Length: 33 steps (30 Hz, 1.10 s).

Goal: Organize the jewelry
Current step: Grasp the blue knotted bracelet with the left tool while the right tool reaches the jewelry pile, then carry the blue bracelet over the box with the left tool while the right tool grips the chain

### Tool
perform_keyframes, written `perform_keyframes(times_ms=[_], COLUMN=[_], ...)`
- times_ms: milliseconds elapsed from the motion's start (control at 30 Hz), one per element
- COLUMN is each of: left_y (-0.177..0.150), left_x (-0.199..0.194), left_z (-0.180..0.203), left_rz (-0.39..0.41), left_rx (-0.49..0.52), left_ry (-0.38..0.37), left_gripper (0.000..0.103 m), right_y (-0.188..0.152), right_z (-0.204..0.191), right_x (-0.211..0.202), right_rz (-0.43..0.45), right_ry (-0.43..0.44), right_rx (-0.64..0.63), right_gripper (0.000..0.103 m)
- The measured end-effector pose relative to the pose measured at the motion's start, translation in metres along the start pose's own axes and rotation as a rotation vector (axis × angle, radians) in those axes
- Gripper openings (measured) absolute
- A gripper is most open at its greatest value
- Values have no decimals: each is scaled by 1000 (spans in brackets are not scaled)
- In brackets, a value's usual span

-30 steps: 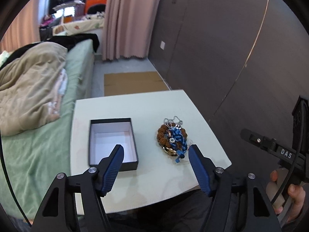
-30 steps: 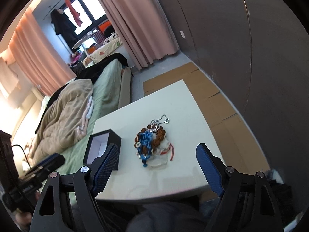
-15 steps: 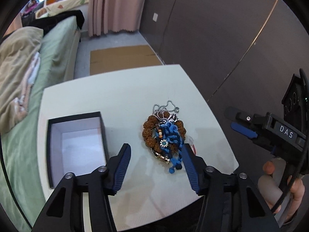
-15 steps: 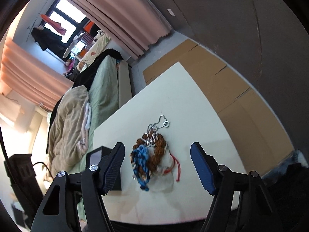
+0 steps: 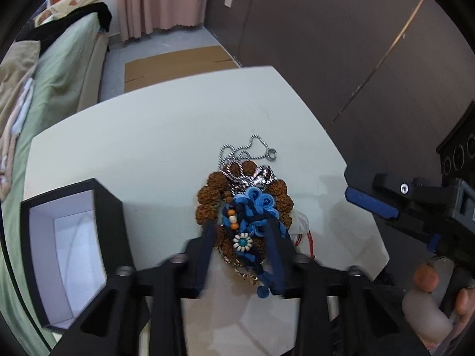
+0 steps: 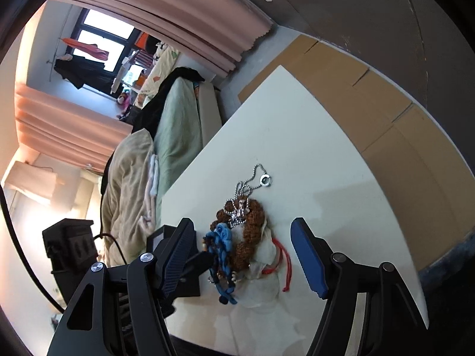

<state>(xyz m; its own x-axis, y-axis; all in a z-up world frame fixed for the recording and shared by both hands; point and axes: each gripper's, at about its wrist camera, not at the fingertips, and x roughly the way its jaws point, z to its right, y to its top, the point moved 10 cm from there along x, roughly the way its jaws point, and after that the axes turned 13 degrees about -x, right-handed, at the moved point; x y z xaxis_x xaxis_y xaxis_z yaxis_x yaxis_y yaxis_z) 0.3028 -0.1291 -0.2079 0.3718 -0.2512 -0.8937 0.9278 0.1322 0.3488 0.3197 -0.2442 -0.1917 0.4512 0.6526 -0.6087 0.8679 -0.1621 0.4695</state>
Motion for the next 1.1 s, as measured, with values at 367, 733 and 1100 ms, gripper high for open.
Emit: perform_keyframes(times_ms=[367,733,1100], left_y=[17,25,20], left_x=[-29,-67,-101], left_z=[-13,-33,-69], left_rz=[69,142,193], left_rx=[-50,-91,-154], left_ry=[-58,-64,-69], left_gripper=[13,13,13], right_y=[5,11,11], right_z=[-5,-10,-8], right_x=[31,55,70], right_rz=[-92,-156,-226], right_ry=[16,-79,-373], right_rx=[-15,-81,-298], right_gripper=[53,39,19])
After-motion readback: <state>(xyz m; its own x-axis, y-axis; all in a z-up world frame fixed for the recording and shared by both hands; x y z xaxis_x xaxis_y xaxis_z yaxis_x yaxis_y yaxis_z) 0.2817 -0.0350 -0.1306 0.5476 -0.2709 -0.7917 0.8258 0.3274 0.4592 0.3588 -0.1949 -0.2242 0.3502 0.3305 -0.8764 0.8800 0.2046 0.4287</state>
